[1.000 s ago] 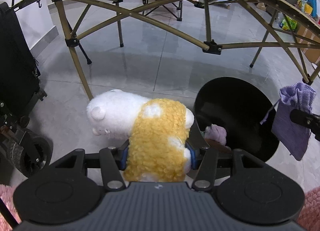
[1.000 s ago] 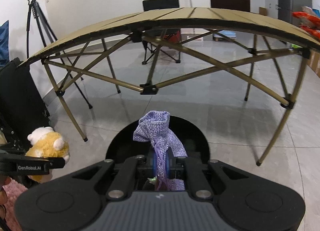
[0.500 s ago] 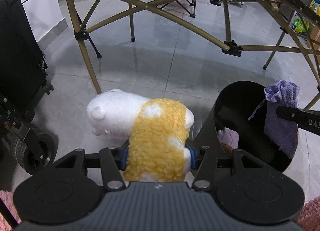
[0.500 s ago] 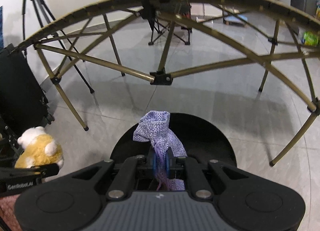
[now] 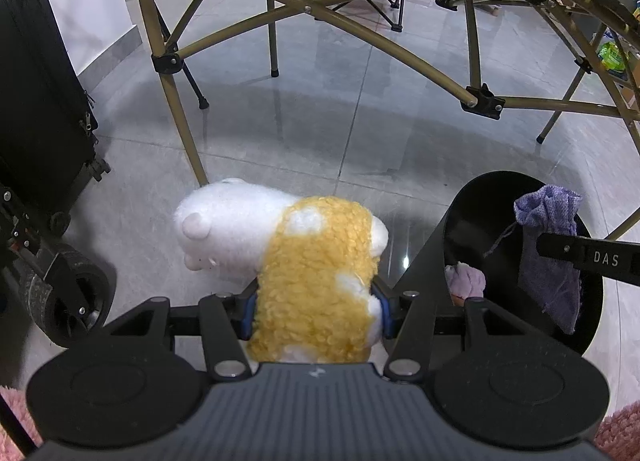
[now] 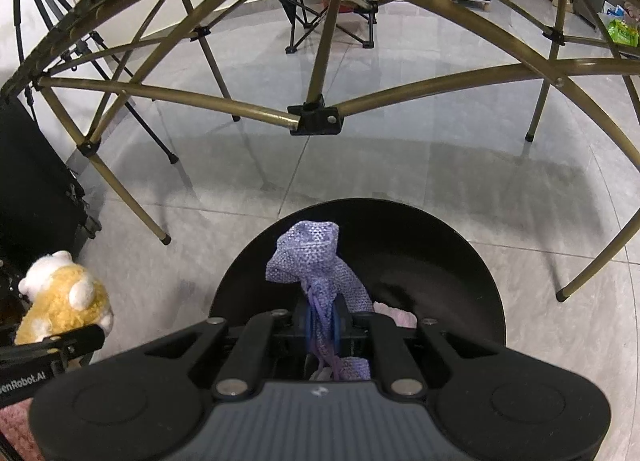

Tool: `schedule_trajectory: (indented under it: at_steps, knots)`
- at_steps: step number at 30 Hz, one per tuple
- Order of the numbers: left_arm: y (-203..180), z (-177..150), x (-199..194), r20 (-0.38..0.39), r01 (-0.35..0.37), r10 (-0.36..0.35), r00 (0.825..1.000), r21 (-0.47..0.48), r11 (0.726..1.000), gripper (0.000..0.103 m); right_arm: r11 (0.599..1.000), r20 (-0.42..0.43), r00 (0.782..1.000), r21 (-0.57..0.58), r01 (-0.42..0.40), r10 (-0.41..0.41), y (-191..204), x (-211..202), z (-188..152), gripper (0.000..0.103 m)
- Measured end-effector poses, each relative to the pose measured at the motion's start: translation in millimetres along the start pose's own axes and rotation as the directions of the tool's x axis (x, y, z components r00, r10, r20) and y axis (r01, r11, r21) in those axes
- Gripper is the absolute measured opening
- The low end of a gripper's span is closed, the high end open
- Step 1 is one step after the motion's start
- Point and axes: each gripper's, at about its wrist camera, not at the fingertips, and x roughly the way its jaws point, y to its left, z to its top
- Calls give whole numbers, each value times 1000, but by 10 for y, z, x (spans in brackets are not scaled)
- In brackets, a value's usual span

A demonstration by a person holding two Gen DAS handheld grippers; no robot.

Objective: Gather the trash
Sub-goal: 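Open the right gripper to drop the lavender pouch into the bin, then move the left tool with the plush over the bin opening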

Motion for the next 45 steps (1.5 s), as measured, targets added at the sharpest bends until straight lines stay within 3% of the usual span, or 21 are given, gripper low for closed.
schedule_trajectory:
  at_steps: [3,4,5,6,7,8,11,25,45]
  knots:
    - [1,-2,-2,-1,4,-4,1000,0,1000,54,1000,-14,1000,5,4,-3,-11,8,7,20]
    - [3,-3,-5,1,4,-4,1000,1,1000,54,1000,-20,1000,8,0,0,-21,13,10,34]
    - [4,-5,-6,2,2,-2,1000,0,1000,54,1000,-28,1000,9,-5,5,-27,17,14,57]
    - [9,-5,-6,2,3,-3,1000,-2,1000,54,1000,-33,999,9,-6,6,-30,21,15,69]
    - [12,-5,-6,1,3,-3,1000,-4,1000,54,1000,-35,999,7,-1,1,-31,26,15,90]
    - [11,-6,-7,2,3,-3,1000,-3,1000,54,1000,-34,999,3,8,-8,-27,26,9,97]
    - [17,-7,-12,3,4,-4,1000,-1,1000,54,1000,-55,998,-4,30,-30,-24,44,-3,103]
    - [-110,-4,-102,27,15,-16,1000,17,1000,54,998,-62,997,-16,53,-54,-86,-36,-101,103]
    - [-859,0,-246,61,50,-58,996,128,991,54,992,-8,993,55,117,-116,-715,-518,-378,103]
